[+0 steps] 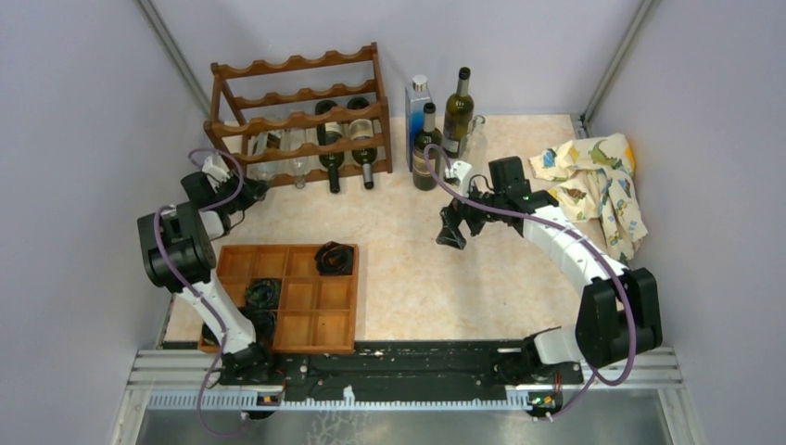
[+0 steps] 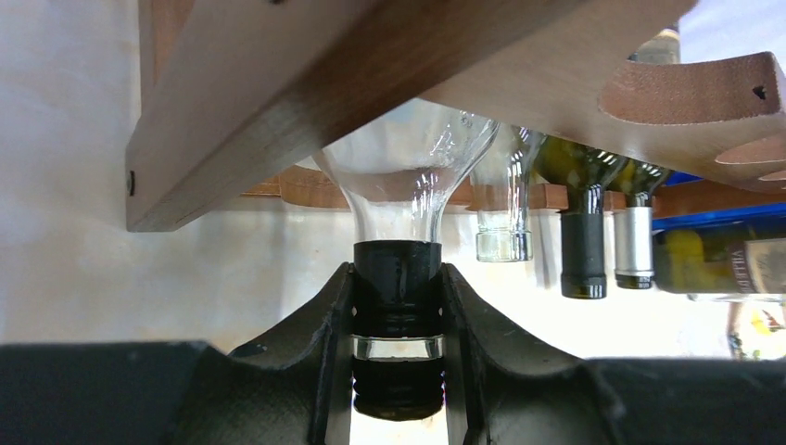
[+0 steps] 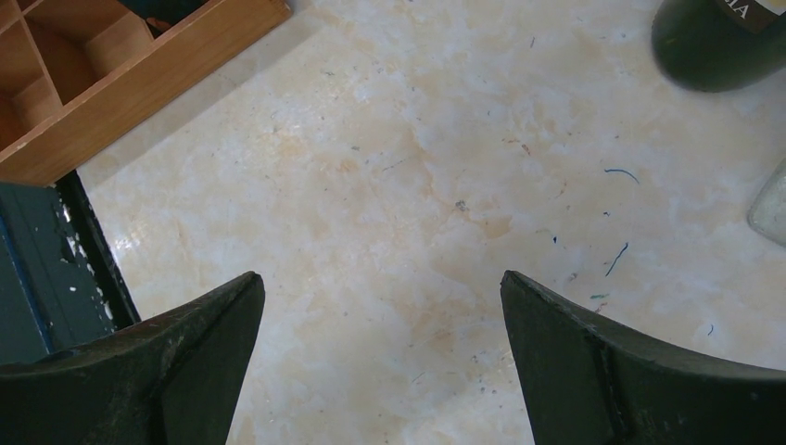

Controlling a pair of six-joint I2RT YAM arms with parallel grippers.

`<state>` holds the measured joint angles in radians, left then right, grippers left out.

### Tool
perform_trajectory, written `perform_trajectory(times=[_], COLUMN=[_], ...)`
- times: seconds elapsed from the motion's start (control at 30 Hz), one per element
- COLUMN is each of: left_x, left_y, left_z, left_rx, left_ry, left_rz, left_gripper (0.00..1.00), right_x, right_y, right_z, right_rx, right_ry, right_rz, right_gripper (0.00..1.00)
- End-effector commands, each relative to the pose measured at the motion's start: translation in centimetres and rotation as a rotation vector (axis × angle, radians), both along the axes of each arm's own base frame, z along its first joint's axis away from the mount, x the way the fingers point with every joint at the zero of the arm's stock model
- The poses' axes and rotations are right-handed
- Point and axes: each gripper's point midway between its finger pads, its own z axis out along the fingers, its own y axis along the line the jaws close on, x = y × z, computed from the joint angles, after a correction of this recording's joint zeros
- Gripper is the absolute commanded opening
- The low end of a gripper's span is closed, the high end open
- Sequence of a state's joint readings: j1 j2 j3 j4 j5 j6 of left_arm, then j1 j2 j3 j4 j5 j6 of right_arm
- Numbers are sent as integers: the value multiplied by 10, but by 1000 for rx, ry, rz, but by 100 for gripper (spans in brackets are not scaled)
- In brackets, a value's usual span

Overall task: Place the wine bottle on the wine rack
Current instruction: Place the wine bottle in the wine rack.

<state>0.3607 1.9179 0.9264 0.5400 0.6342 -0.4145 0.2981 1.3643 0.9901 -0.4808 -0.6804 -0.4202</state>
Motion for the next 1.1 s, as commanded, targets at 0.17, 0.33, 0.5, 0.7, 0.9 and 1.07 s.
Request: perform_trajectory(times=[0.17,0.33,0.5,0.7,0.9,1.07], left_x=[-37,-26,-12,-5,-6,-7], left_y=[-59,-53,-44,-38,-33,-30], left_z=[-22,-16,-7,-14,-9,7], left_rx=[-362,-431,-498,-553,-715,-754], left_ry=[90,49,-4,16,-30,-162], left_rz=[-175,-95,-17,47,134,123], left_gripper=[0,0,0,0,0,0], right_x=[17,16,17,16,15,14], right_y=[3,3,3,2,1,1], right_z=[24,23,24,23,22,21], right_rx=[19,13,12,7,1,-4], right_ry=[-87,-85,-88,-87,-88,-87], right_rz=[11,15,17,19,25,25], right_gripper=[96,96,96,96,96,96])
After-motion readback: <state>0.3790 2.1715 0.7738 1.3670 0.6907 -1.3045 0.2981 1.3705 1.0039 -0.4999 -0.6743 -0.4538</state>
